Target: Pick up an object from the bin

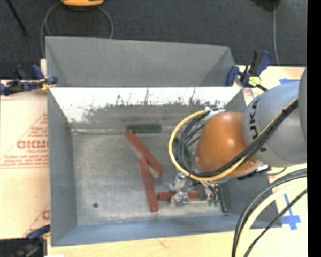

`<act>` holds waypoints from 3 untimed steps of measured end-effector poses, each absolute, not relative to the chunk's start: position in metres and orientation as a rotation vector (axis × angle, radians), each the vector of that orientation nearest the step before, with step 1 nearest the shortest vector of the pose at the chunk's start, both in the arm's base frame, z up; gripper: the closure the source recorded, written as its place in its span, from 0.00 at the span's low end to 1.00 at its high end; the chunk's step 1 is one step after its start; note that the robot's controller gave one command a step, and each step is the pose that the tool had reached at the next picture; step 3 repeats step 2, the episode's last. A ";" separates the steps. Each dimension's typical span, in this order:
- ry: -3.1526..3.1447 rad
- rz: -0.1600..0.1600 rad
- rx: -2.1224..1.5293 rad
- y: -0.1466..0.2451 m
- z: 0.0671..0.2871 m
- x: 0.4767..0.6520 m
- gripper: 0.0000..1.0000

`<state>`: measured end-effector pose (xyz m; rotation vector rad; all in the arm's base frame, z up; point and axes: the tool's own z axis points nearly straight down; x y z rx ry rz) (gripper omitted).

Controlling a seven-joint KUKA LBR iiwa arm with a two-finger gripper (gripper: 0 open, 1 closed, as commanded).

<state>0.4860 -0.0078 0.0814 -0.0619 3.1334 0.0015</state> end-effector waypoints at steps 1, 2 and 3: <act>3.134 -0.001 -0.062 -0.003 0.246 0.497 1.00; 3.138 0.001 -0.060 -0.003 0.245 0.496 1.00; 3.138 0.001 -0.060 -0.003 0.245 0.496 1.00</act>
Offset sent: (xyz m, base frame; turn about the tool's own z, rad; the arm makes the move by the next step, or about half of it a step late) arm 0.0000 0.0000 0.0000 0.0000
